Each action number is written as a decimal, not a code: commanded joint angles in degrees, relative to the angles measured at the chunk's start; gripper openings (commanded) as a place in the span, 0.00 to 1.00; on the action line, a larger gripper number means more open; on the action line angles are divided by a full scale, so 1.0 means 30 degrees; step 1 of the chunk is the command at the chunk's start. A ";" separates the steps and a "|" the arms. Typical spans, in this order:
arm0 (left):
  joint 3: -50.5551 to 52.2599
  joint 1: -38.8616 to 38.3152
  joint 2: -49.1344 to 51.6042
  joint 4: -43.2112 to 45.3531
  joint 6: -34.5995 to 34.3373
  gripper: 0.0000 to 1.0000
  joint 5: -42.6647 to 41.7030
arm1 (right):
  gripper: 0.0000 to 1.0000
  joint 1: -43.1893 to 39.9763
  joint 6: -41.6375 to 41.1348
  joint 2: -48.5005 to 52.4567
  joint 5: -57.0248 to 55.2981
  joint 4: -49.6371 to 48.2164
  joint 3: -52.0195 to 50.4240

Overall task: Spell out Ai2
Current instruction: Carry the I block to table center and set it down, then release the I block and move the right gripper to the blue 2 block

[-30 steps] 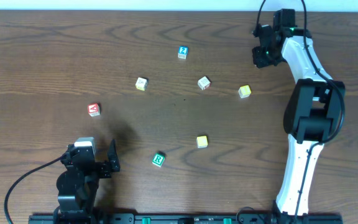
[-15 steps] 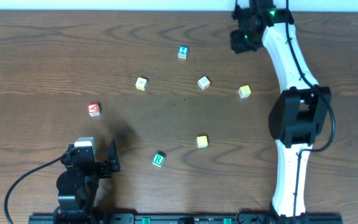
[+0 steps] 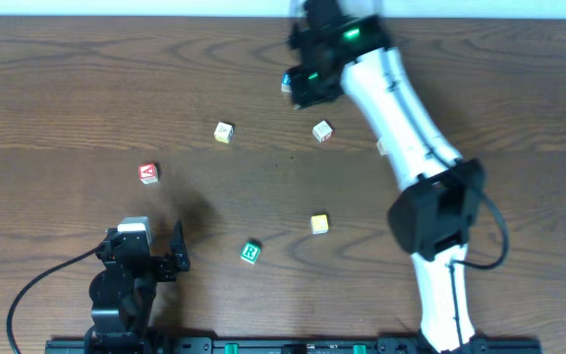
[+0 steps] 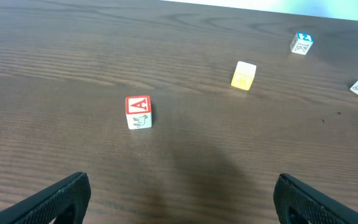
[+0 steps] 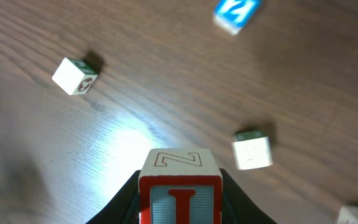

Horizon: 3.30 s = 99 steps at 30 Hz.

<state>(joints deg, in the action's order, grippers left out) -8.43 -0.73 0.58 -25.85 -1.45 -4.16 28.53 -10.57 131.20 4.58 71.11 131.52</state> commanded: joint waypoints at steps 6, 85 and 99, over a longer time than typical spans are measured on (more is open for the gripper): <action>0.0328 0.0117 -0.0109 -0.0080 0.0066 0.95 -0.0066 | 0.01 0.3198 -0.6076 0.1144 -0.5085 -0.0007 -0.0831; 0.0328 0.0117 -0.0109 -0.0080 0.0066 0.95 -0.0066 | 0.72 0.1851 -0.5887 -0.1005 -0.4116 -0.3402 -0.6586; 0.0328 0.0117 -0.0109 -0.0080 0.0066 0.95 -0.0066 | 0.83 0.0954 -0.2237 -0.1435 -0.4714 -0.8568 -0.4080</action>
<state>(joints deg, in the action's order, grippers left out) -8.43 -0.73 0.58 -25.85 -1.45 -4.16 33.43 -19.18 124.44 -8.82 46.92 119.31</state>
